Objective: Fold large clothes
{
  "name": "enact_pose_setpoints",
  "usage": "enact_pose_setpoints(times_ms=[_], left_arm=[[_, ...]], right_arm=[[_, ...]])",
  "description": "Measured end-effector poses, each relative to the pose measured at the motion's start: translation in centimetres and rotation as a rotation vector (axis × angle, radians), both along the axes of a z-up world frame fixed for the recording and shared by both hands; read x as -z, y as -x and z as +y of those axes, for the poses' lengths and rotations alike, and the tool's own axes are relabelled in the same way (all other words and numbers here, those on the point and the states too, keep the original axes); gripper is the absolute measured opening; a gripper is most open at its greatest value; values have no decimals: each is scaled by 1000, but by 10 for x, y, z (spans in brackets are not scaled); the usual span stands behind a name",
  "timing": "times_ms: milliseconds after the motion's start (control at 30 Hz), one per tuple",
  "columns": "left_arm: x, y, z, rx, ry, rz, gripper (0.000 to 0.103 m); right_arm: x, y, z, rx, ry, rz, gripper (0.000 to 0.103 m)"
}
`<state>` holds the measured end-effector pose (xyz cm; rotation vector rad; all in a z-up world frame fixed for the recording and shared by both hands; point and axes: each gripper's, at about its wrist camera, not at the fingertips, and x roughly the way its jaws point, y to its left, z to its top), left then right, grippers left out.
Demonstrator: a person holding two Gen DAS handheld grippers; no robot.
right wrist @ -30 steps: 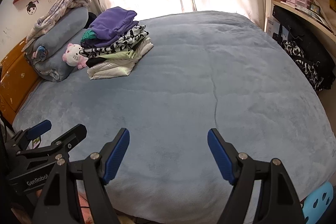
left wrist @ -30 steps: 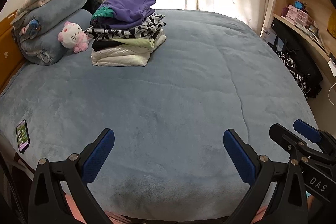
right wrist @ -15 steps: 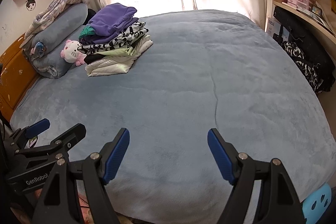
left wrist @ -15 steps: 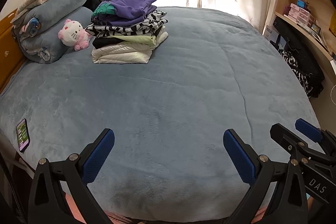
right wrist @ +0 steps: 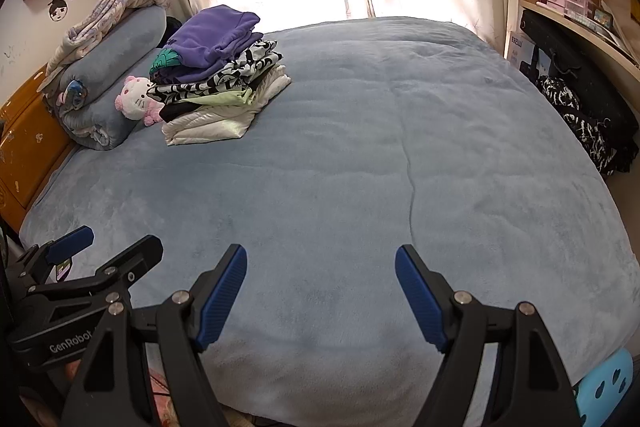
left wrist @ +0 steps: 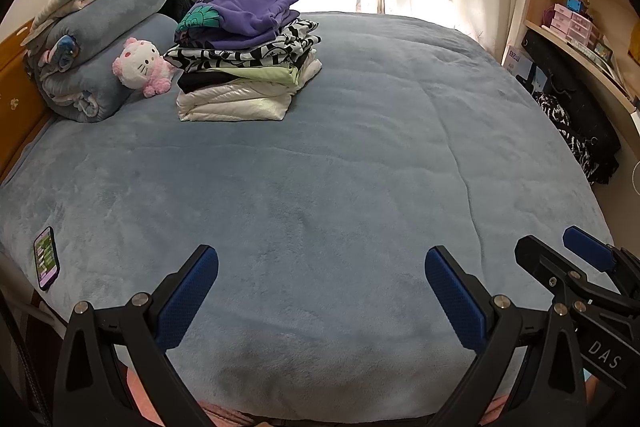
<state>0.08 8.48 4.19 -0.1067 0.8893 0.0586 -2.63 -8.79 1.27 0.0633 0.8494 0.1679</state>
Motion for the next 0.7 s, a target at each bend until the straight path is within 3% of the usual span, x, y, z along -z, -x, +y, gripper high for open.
enact_pose_setpoints(times_ms=[700], left_arm=[[2,5,0,-7,-5,-3,102]], right_arm=[[1,3,6,5,9,-1,77]])
